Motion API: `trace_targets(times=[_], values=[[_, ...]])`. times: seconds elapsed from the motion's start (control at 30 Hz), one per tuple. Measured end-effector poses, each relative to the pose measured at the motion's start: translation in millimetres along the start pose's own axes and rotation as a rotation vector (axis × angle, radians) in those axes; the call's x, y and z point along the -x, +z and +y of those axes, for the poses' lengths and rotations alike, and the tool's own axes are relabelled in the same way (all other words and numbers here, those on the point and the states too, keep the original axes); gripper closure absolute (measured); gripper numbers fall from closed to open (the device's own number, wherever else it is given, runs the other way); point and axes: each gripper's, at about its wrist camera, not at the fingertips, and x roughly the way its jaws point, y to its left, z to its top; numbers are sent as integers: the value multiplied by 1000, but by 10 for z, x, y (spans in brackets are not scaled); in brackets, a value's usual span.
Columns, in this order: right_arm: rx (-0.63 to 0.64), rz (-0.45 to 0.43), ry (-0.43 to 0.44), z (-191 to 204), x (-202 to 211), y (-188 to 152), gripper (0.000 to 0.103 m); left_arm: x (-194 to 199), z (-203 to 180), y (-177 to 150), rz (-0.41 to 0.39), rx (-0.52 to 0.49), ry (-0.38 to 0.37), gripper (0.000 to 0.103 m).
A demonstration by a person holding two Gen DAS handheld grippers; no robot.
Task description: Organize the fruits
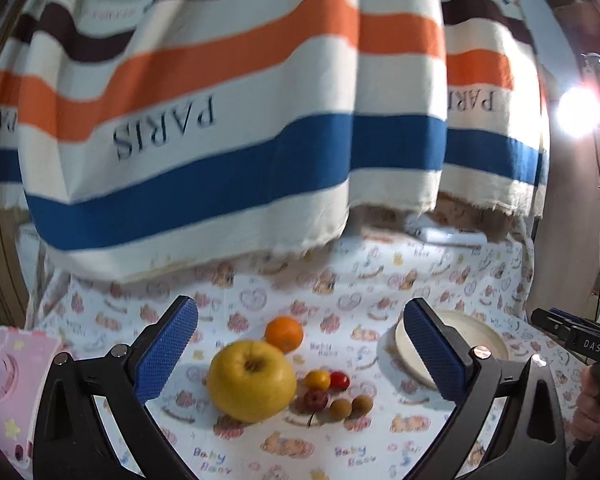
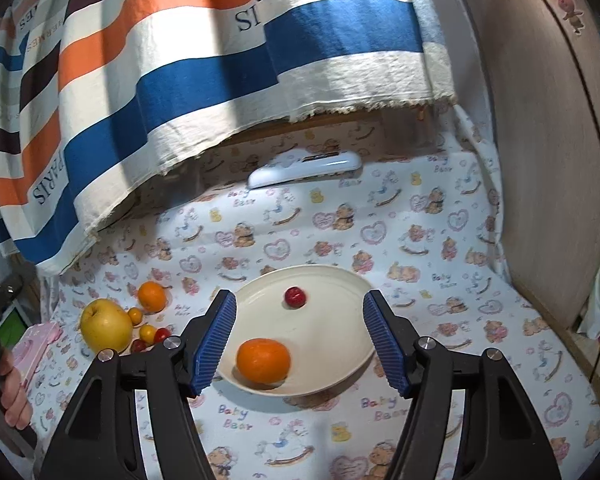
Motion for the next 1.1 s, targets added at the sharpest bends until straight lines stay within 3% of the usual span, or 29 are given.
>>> trace_targets(times=[0.17, 0.3, 0.47, 0.57, 0.67, 0.9, 1.0, 1.1], values=[[31, -19, -6, 70, 7, -35, 29, 48, 162, -6, -25, 80, 15, 1], [49, -35, 1, 114, 19, -52, 27, 62, 200, 15, -41, 71, 37, 1], [53, -90, 54, 156, 97, -72, 17, 6, 272, 7, -40, 63, 73, 1], [78, -123, 68, 194, 135, -80, 16, -90, 336, -18, -14, 59, 111, 1], [91, -108, 26, 247, 84, -44, 16, -187, 446, -47, 14, 78, 147, 1], [33, -69, 54, 435, 28, 207, 16, -311, 666, -76, 65, 144, 136, 1], [10, -61, 116, 618, 21, 332, 16, -340, 655, -72, 95, 134, 93, 1], [-7, -59, 201, 838, 19, 439, 12, -327, 600, -63, 90, 106, 103, 1]])
